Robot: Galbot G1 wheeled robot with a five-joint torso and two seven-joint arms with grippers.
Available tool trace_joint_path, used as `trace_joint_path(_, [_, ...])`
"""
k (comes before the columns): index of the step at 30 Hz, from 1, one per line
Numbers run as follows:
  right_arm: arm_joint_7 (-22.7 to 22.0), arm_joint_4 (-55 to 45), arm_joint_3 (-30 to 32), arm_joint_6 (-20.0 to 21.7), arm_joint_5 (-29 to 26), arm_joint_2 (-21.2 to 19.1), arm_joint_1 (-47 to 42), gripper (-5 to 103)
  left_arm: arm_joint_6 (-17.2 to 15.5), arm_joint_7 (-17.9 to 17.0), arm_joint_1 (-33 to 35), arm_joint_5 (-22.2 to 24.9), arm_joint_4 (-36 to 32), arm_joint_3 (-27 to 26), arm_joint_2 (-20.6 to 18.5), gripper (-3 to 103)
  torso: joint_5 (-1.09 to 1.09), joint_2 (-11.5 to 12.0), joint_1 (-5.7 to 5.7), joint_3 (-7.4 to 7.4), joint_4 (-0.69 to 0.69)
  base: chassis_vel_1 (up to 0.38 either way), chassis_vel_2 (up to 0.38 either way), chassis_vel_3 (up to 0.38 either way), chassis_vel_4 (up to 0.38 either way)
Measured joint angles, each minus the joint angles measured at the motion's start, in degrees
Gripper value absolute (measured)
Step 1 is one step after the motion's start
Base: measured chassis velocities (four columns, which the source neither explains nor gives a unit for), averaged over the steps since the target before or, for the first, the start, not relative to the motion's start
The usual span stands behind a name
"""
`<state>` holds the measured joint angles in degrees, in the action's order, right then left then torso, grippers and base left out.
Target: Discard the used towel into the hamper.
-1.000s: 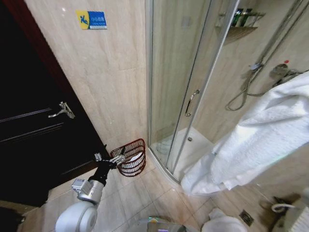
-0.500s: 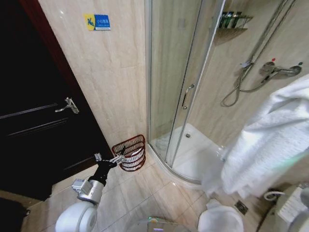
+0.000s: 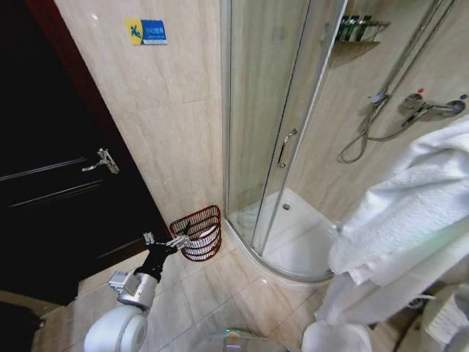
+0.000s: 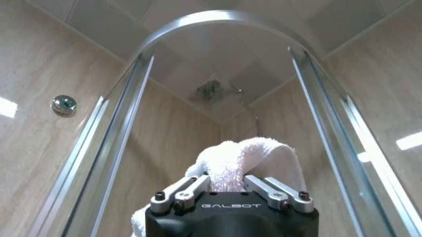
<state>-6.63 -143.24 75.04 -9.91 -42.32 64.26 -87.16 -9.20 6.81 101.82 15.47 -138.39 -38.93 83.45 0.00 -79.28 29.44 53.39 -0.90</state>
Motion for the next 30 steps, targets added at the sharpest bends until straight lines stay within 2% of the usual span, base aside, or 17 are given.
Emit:
trace_joint_path(25, [0.27,0.00,-0.80,-0.02,0.20,-0.25,0.23,9,0.00,0.00,0.01,0.00,0.00,0.00,0.00,100,0.01,-0.01,0.01,0.00,-0.04,0.076,0.083,0.082,0.077])
trace_joint_path(30, [0.38,0.00,-0.87,-0.02,0.26,-0.25,0.24,9,0.00,0.00,0.01,0.00,0.00,0.00,0.00,100,0.02,-0.01,0.01,0.00,0.01,0.025,0.019,0.027,0.020])
